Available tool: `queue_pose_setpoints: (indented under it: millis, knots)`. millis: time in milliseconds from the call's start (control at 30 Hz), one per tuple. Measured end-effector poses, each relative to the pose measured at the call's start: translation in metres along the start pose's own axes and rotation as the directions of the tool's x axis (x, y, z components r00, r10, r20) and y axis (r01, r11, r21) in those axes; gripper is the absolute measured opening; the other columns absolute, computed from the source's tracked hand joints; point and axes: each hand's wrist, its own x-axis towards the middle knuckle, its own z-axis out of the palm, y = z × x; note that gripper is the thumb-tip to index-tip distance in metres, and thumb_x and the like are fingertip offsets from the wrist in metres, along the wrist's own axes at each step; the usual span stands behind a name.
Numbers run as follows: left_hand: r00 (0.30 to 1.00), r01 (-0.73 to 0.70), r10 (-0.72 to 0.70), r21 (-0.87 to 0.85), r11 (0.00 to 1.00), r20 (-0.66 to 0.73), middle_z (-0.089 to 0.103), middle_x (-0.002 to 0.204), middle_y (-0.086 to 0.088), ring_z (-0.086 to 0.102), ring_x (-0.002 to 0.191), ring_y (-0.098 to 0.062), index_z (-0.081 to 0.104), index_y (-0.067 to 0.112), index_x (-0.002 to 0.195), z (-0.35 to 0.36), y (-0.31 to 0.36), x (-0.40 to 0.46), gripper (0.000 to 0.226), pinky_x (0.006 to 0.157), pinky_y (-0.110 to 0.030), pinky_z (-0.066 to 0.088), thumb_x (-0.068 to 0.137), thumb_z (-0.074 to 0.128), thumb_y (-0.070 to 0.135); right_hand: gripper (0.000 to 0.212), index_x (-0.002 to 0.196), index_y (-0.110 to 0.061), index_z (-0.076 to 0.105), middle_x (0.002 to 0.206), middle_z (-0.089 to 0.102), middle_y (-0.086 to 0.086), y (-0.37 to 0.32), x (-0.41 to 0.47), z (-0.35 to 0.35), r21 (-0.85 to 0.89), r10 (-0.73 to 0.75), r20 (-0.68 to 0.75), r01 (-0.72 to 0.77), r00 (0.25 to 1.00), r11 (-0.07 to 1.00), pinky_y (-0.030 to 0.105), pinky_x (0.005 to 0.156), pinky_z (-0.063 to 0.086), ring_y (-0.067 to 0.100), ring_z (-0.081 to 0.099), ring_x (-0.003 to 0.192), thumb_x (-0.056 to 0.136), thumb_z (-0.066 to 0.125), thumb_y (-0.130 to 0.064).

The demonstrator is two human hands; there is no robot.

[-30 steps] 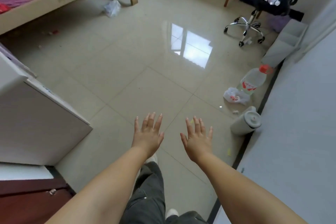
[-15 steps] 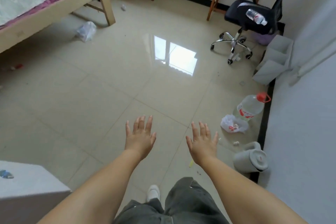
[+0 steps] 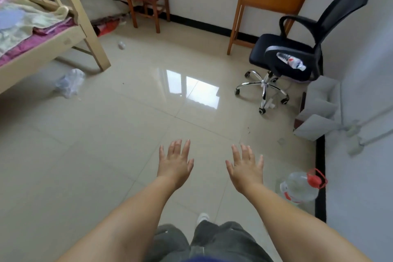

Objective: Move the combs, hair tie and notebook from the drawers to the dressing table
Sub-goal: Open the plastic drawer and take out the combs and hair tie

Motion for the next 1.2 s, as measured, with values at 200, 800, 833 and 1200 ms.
queue_pose_setpoints:
  millis: [200,800,833,1200]
  knots:
    - [1.000,-0.017,0.017,0.010,1.000,-0.023,0.003,0.158,-0.006,0.001,0.146,-0.023,-0.009,0.022,0.147,-0.054,-0.004,0.166,0.062,0.115,-0.054,-0.001,0.096,0.018,0.044,0.058,0.147,-0.027,0.000,0.159,0.004,0.003,-0.004,0.158,-0.053,-0.023,0.020,-0.003,-0.020,1.000,1.000,0.057,0.114,0.003,0.022,-0.001,0.146,0.095,0.018,-0.046]
    - [0.945,-0.323,0.327,0.150,0.934,-0.001,0.002,0.160,-0.005,0.000,0.147,-0.022,-0.007,0.024,0.147,-0.213,0.008,0.707,0.060,0.116,-0.051,-0.003,0.095,0.015,0.045,0.058,0.147,-0.027,0.004,0.159,0.005,0.005,-0.020,0.640,-0.210,0.143,0.302,-0.087,-0.288,0.949,0.947,0.057,0.113,0.005,0.023,0.003,0.145,0.095,0.019,-0.047]
    - [0.937,-0.346,0.350,0.160,0.925,0.001,0.002,0.160,-0.005,-0.001,0.147,-0.022,-0.007,0.024,0.147,-0.217,0.013,0.729,0.060,0.116,-0.051,-0.003,0.095,0.014,0.045,0.058,0.147,-0.027,0.003,0.159,0.005,0.005,-0.016,0.661,-0.216,0.142,0.302,-0.093,-0.288,0.949,0.947,0.057,0.114,0.005,0.023,0.003,0.145,0.095,0.019,-0.047]
    - [0.963,-0.256,0.260,0.059,0.965,-0.076,0.009,0.158,-0.004,0.005,0.146,-0.020,0.001,0.024,0.148,-0.306,0.104,1.045,0.060,0.116,-0.049,0.003,0.095,0.022,0.045,0.058,0.147,-0.027,-0.001,0.159,0.004,0.005,0.083,0.973,-0.353,0.098,0.314,-0.168,-0.302,0.934,0.948,0.056,0.115,0.003,0.023,-0.001,0.146,0.095,0.017,-0.046]
